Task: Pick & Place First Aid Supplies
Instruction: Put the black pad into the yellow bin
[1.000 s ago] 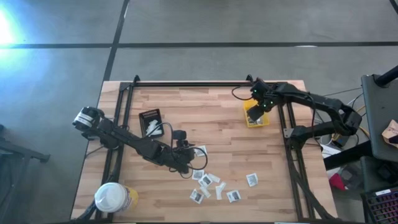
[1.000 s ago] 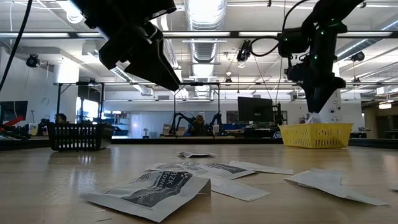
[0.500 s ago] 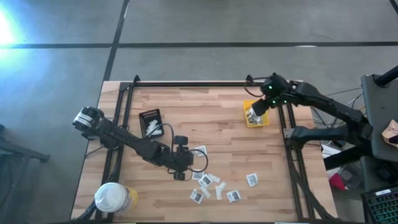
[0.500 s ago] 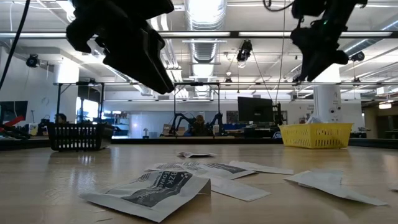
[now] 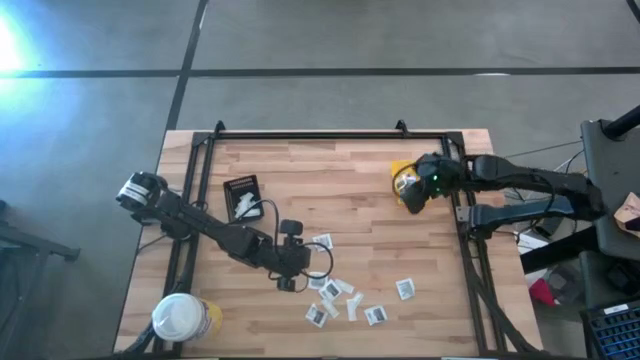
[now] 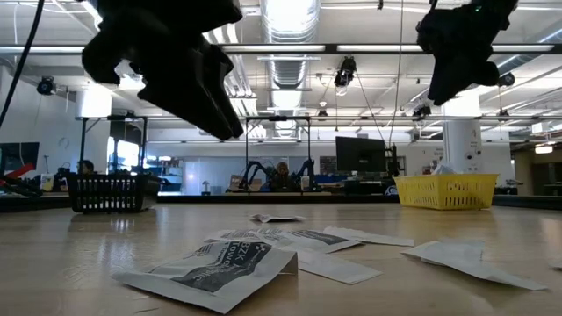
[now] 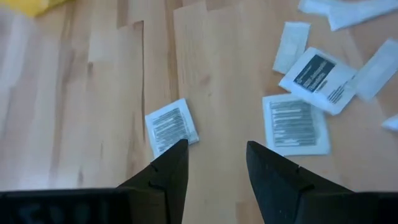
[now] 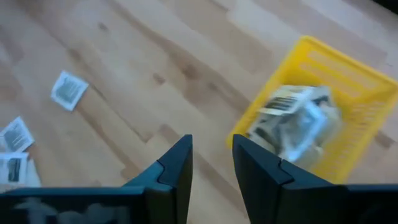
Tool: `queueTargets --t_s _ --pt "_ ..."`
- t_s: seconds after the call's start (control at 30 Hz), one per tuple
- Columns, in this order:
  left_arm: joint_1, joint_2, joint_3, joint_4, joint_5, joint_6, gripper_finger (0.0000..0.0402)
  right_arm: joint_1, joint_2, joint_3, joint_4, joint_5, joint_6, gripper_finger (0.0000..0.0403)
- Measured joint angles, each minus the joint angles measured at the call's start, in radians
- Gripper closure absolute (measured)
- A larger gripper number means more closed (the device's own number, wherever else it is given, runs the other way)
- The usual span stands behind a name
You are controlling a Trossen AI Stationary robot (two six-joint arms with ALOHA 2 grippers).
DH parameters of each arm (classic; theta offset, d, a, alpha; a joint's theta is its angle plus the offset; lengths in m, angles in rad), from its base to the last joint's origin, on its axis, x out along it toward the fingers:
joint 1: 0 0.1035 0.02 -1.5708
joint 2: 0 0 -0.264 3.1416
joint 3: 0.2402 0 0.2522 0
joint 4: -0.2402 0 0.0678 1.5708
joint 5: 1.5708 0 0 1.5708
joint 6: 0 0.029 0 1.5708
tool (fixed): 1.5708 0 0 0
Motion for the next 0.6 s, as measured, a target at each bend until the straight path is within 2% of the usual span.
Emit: queueTargets --t_s 0.17,0.3,0.53,0.6 --pt "0.013 0.001 -0.019 0.019 0.001 0.195 0.0243 0.098 0.045 -0.001 0.071 0.008 0.046 0.0301" --pt "0.053 0.001 0.008 0.014 0.017 0.27 0.0243 0.139 0.079 -0.001 0.114 0.007 0.053 0.0307" --pt "0.168 0.001 0.062 -0.014 0.198 0.382 0.0243 0.146 0.127 -0.001 0.138 0.007 0.052 0.0316" --pt "0.189 0.001 0.07 -0.048 0.214 0.388 0.0243 0.146 0.135 -0.001 0.138 0.007 0.048 0.0318"
